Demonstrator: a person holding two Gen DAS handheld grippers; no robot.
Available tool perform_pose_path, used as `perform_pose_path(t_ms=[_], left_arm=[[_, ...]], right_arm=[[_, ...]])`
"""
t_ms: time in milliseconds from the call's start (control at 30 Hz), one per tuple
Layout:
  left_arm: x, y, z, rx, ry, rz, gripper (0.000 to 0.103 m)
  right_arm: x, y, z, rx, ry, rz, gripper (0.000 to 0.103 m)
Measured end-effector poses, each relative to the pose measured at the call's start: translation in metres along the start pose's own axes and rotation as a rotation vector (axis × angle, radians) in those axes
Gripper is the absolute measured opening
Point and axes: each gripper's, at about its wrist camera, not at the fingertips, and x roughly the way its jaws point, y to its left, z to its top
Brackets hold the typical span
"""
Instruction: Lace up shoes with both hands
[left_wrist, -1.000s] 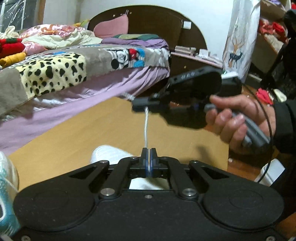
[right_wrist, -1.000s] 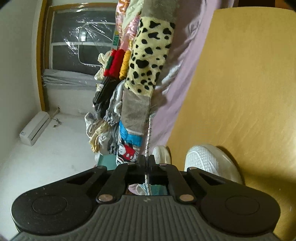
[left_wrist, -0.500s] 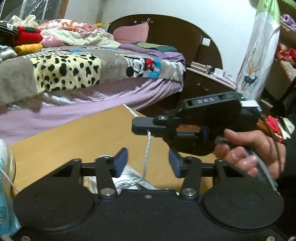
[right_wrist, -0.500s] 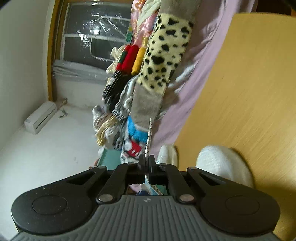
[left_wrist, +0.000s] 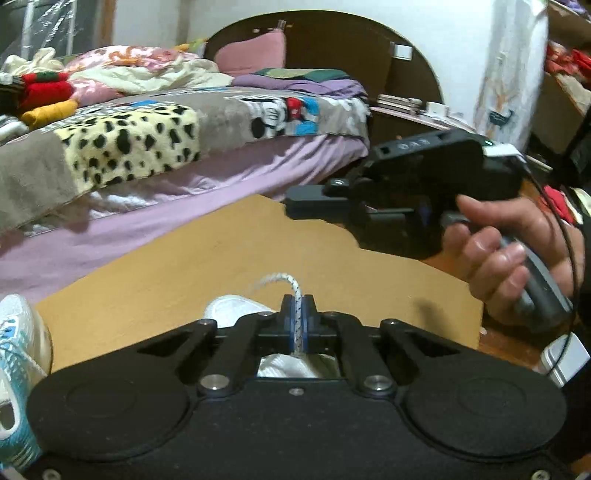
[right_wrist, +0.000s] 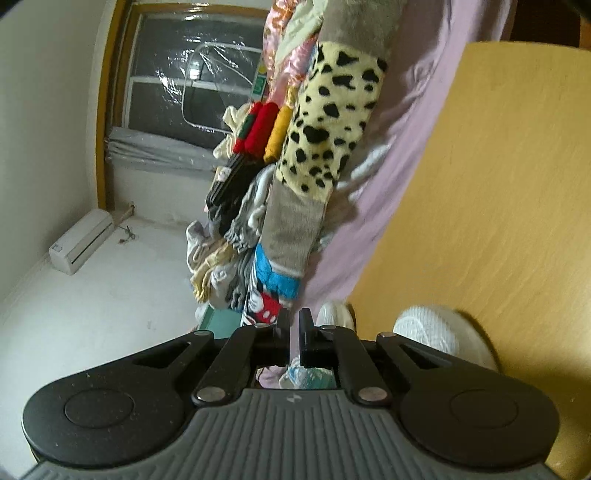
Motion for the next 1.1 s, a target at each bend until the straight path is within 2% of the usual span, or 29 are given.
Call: perform_pose_path(t_ms=[100,167,233,267,300,333,533,567,600,633,667,867,1100], left_arm=[[-0.001,-0.001,0.000,0.015,-0.005,0.012,0.002],[-0.003,0.001,0.000,0.009,-0.015,0.023,0.002],[-0.006,0.004,0.001,-0.005,-0.033,0.034,0.002],[-0.007,0.004,0.002,-0.003,-0.041,0.029,0.002],[-0.007,0.004,0.003,0.001,-0.050,0.023,0.002],[-0.007,0.002,0.004,0.013,-0.054,0.013,0.002],[-0.006,-0.016,0.007,0.098,-0.059,-0.118,0.002],[-0.006,-0.016,0.007,0.101,-0.053,-0.123,0.002],[-0.005,-0.016,0.006,0.103,-0.047,-0.127,0.002],[-0.005,-0.016,0.006,0.101,-0.044,-0.127,0.002],[-0.006,-0.015,0.006,0.099,-0.042,-0.127,0.002],[-0.005,-0.011,0.005,0.094,-0.024,-0.115,0.002],[-0.006,-0.008,0.002,0.092,-0.002,-0.095,0.002]], right_arm=[[0.001,-0.002,0.001,0.002,0.005,-0.004,0.008],[0.004,-0.005,0.001,0.020,0.031,-0.037,0.009],[0.008,-0.009,0.001,0.053,0.070,-0.090,0.031],[0.010,-0.011,0.000,0.073,0.093,-0.121,0.056],[0.012,-0.014,-0.001,0.094,0.111,-0.133,0.065],[0.014,-0.016,-0.003,0.114,0.128,-0.144,0.065],[0.021,-0.037,-0.018,0.325,0.162,-0.020,0.063],[0.022,-0.040,-0.020,0.352,0.162,-0.002,0.057],[0.021,-0.042,-0.021,0.377,0.158,0.022,0.042],[0.020,-0.044,-0.021,0.390,0.151,0.036,0.034],[0.019,-0.043,-0.020,0.389,0.138,0.036,0.022],[0.008,-0.045,-0.011,0.377,0.078,0.029,0.020],[0.005,-0.046,-0.005,0.349,0.047,0.017,0.019]])
